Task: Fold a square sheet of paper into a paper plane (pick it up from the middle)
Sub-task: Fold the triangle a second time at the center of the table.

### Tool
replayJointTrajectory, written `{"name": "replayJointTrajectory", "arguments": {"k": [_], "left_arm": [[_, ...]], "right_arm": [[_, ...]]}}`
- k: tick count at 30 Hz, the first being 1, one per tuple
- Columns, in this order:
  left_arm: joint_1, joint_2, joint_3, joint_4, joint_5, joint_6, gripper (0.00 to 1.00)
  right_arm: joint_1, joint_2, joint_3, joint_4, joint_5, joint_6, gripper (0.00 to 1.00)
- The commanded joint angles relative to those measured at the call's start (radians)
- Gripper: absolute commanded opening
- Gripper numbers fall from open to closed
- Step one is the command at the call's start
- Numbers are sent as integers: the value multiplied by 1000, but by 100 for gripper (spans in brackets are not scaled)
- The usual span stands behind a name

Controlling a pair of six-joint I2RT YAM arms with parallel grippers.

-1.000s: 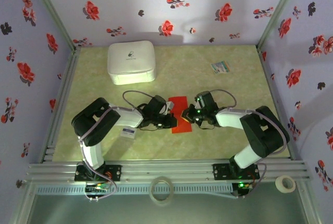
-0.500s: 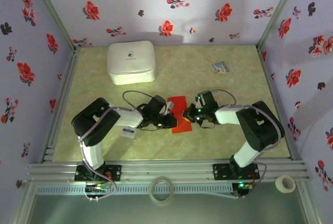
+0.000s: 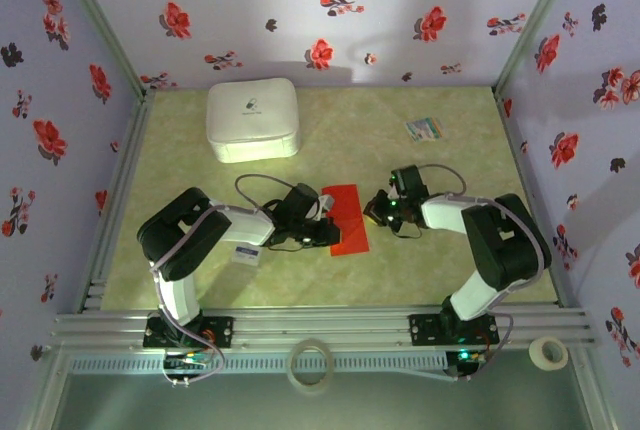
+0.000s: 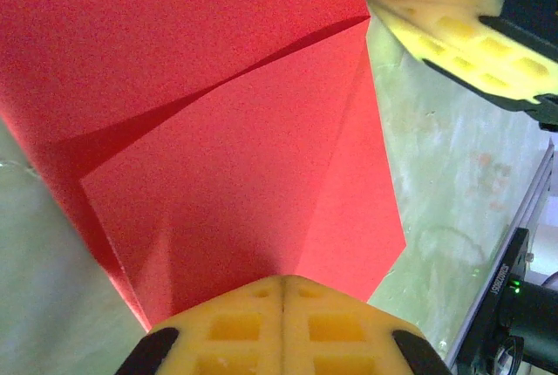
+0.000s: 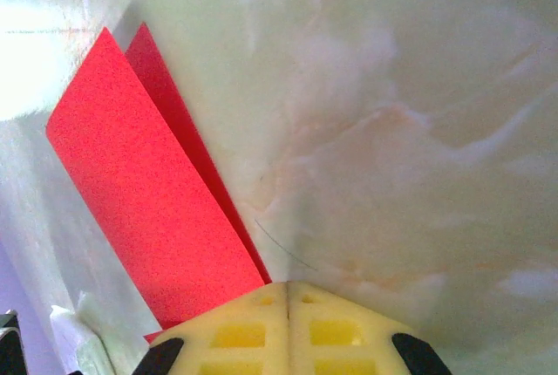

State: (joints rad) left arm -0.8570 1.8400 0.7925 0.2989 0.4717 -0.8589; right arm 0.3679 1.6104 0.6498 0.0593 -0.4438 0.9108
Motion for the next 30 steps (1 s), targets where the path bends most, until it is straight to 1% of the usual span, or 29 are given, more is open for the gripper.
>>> {"name": "replayJointTrajectory", "arguments": {"k": [1, 4, 8, 11, 13, 16, 19, 21, 23, 25, 30], "left_arm": [[-1, 53, -49, -139, -35, 11, 0], [-1, 44, -45, -145, -35, 14, 0], [-1, 38, -33, -162, -35, 21, 0], [0, 28, -29, -167, -35, 23, 0], [-1, 21, -24, -170, -34, 23, 0], [-1, -15, -1, -197, -16, 27, 0], [-1, -59, 48, -256, -17, 52, 0], [-1, -72, 84, -283, -15, 65, 0], [0, -66, 104, -266, -2, 52, 0], [-1, -49, 122, -230, 25, 29, 0], [-7, 14, 160, -189, 40, 11, 0]], "right_arm": [[1, -68, 5, -23, 18, -23, 6], [29, -75, -4, 20, -32, -5, 6], [81, -26, -8, 81, -89, 20, 6], [96, 12, -11, 67, -70, 18, 5], [96, 33, -12, 44, -54, 6, 0], [95, 43, -17, -7, -26, -14, 0], [97, 37, -47, -8, 5, 5, 0], [100, 25, -77, 21, 16, 37, 0], [103, 16, -102, 62, 16, 62, 0], [103, 13, -112, 67, 23, 69, 0], [103, 13, -121, 83, 24, 80, 0]]}}
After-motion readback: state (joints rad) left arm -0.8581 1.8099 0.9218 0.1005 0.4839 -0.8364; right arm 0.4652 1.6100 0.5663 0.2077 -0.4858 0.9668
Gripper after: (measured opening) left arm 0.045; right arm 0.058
